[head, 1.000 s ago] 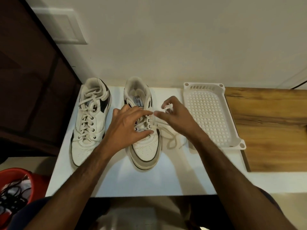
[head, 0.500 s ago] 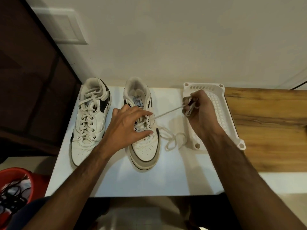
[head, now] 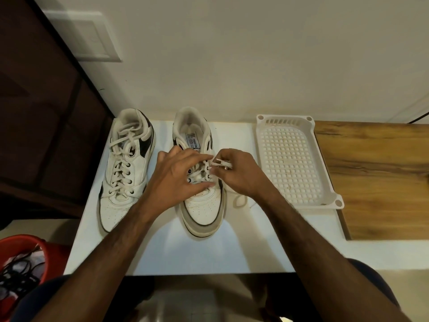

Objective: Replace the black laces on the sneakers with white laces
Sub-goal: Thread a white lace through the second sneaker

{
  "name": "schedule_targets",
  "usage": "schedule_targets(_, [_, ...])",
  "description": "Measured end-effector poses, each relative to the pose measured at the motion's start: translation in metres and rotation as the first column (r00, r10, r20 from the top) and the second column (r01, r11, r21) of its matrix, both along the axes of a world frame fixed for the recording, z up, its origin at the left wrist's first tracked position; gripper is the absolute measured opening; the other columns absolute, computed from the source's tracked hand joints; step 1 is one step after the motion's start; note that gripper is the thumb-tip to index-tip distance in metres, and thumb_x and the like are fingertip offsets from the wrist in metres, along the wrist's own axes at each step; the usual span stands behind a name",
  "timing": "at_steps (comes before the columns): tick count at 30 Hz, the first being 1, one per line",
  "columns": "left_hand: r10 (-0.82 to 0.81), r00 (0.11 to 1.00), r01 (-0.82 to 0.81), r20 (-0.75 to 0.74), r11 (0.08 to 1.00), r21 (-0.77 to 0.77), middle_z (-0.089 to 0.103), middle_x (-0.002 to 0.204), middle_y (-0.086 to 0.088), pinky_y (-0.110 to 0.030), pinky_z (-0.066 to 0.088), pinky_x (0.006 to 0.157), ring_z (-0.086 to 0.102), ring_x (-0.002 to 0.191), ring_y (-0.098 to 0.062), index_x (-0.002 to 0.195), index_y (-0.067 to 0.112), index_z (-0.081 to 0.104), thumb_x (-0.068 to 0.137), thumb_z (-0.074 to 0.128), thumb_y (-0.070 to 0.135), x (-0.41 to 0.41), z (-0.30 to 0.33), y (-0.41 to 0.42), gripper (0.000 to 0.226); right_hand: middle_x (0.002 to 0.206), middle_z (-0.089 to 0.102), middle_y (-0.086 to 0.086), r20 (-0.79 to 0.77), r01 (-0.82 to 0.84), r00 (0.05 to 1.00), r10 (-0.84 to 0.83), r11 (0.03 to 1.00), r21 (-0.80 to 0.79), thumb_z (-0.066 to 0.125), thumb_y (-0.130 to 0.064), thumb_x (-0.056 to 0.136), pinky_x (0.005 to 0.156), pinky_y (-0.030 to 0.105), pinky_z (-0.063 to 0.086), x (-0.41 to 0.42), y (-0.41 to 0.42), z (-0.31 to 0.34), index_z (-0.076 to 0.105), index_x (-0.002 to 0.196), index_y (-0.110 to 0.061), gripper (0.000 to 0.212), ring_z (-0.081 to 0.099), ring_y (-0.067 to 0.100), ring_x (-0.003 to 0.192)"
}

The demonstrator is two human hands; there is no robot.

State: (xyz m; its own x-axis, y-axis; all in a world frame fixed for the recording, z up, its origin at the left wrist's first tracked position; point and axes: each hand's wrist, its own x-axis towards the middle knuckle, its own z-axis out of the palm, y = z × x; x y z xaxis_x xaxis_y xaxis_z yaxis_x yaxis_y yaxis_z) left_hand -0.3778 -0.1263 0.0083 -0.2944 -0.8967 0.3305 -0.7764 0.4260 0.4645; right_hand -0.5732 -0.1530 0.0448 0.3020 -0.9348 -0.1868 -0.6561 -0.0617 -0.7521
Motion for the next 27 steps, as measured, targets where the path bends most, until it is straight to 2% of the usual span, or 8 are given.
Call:
schedule_targets(3, [0.011,1.0,-0.011,0.005,1.0,-0.002,0.065,0.113,0.015,-0.03,0.018,0.078,0.05,0.098,-0.011,0.128,0.032,0.067,0.074,0.079,0.061,0.0,0.0,0.0,0.063,0.085,0.07,-0.002,0.354,0.166,0.912,-0.206,0.976,0.141,0.06,-0.014,0.096,0.068,0.027,0.041,-0.007,-0.005,0.009,0.061,0.088,-0.012,0.008,0.059,0.008,0.077])
schedule_targets(7, [0.009,1.0,-0.009,0.0,1.0,-0.005,0.066,0.113,0.014,-0.029,0.018,0.079,0.05,0.098,-0.011,0.126,0.031,0.068,0.072,0.08,0.059,0.0,0.001,0.0,0.062,0.069,0.061,0.005,0.815,0.154,0.197,-0.546,0.838,0.524,0.05,-0.009,0.093,0.058,0.026,0.034,-0.021,-0.011,0.023,0.05,0.085,-0.014,0.009,0.051,0.014,0.062])
schedule_targets(8, [0.01,1.0,-0.01,0.003,1.0,-0.004,0.066,0.113,0.014,-0.03,0.019,0.079,0.05,0.098,-0.011,0.126,0.031,0.068,0.072,0.08,0.059,0.0,0.001,0.0,0.062,0.064,0.055,0.001,0.785,0.187,0.231,-0.574,0.818,0.544,0.05,-0.016,0.091,0.058,0.026,0.032,-0.021,-0.011,0.023,0.049,0.085,-0.015,0.006,0.045,0.011,0.057])
schedule_targets(11, [0.02,1.0,-0.02,0.014,1.0,0.004,0.066,0.114,0.013,-0.031,0.021,0.079,0.051,0.098,-0.012,0.127,0.03,0.068,0.073,0.082,0.058,0.0,0.001,0.0,0.063,0.082,0.062,-0.008,0.394,0.246,0.861,-0.321,0.942,0.231,0.065,-0.039,0.093,0.061,0.023,0.04,-0.018,-0.005,0.016,0.055,0.097,-0.015,0.027,0.054,0.004,0.064])
schedule_targets(13, [0.026,1.0,-0.026,0.013,1.0,0.002,0.066,0.113,0.014,-0.03,0.02,0.079,0.048,0.097,-0.009,0.128,0.031,0.067,0.073,0.082,0.057,-0.001,0.001,0.0,0.063,0.095,0.067,-0.011,0.078,0.046,0.996,-0.052,0.996,0.071,0.072,-0.044,0.09,0.067,0.021,0.045,-0.014,-0.004,0.01,0.063,0.102,-0.02,0.028,0.063,0.003,0.082])
schedule_targets(17, [0.029,1.0,-0.029,0.007,1.0,0.004,0.066,0.113,0.014,-0.03,0.02,0.08,0.047,0.098,-0.008,0.129,0.031,0.067,0.073,0.084,0.056,-0.001,0.001,-0.001,0.063,0.092,0.074,-0.005,-0.055,-0.06,0.997,0.062,0.998,0.034,0.073,-0.037,0.092,0.075,0.026,0.049,-0.008,-0.003,0.004,0.073,0.096,-0.02,0.017,0.067,0.009,0.087])
schedule_targets(22, [0.028,0.999,-0.028,0.026,1.0,0.007,0.066,0.113,0.015,-0.033,0.023,0.08,0.052,0.099,-0.013,0.127,0.031,0.067,0.072,0.084,0.057,-0.001,0.002,-0.001,0.063,0.071,0.063,-0.005,0.495,0.081,0.853,-0.165,0.979,0.187,0.067,-0.011,0.091,0.073,0.021,0.042,-0.014,-0.002,0.013,0.063,0.081,-0.003,0.013,0.058,0.003,0.072])
schedule_targets(27, [-0.004,0.996,0.003,0.091,1.0,0.01,0.065,0.114,0.014,-0.034,0.025,0.081,0.053,0.1,-0.015,0.129,0.031,0.065,0.076,0.075,0.061,0.0,0.004,-0.002,0.062,0.068,0.057,-0.007,0.482,0.13,0.85,-0.212,0.972,0.197,0.058,-0.016,0.09,0.071,0.024,0.039,0.002,0.0,0.003,0.057,0.072,-0.014,0.018,0.051,0.006,0.07])
